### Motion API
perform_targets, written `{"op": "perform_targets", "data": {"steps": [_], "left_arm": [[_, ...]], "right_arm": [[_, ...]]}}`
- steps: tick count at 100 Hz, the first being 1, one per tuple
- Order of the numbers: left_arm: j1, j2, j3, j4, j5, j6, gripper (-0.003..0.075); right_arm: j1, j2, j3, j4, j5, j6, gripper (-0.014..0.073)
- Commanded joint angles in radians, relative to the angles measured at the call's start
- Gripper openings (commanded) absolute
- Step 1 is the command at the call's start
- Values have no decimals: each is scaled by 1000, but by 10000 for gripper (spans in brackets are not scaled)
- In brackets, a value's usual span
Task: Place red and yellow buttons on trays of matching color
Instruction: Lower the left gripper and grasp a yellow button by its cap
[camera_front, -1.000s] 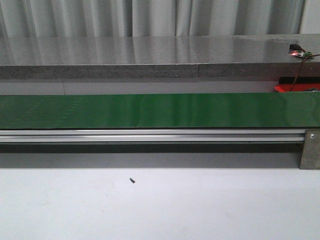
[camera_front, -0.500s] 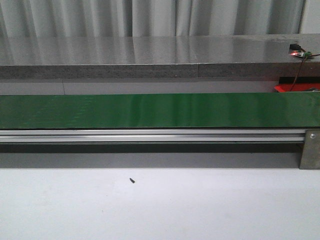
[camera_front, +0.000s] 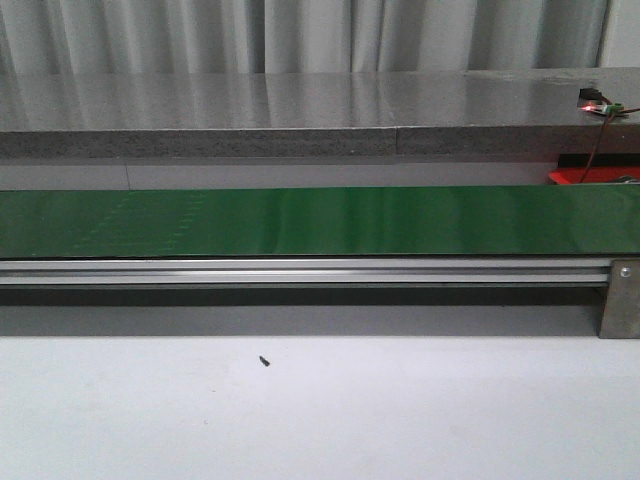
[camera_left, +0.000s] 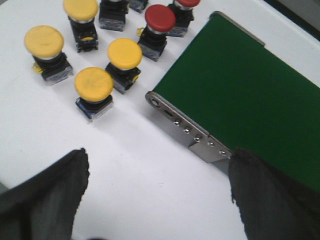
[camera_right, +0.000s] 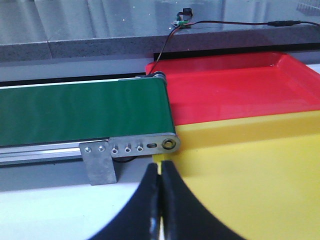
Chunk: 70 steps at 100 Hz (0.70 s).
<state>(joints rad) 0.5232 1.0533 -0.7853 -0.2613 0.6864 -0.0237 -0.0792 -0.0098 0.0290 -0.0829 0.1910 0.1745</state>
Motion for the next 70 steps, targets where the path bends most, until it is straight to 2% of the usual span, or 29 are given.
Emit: {"op": "perform_targets", "data": {"steps": [1, 21, 38, 70], "left_arm": [[30, 20, -34, -21, -43, -19, 566], [64, 123, -34, -17, -47, -19, 566], [64, 211, -39, -15, -105, -19, 566], [64, 422, -175, -14, -101, -21, 566]], "right_arm": [[4, -20, -18, -5, -75, -8, -60], [4, -20, -18, -5, -75, -8, -60], [4, -20, -18, -5, -75, -8, -60], [4, -20, -18, -5, -75, -8, -60]]}}
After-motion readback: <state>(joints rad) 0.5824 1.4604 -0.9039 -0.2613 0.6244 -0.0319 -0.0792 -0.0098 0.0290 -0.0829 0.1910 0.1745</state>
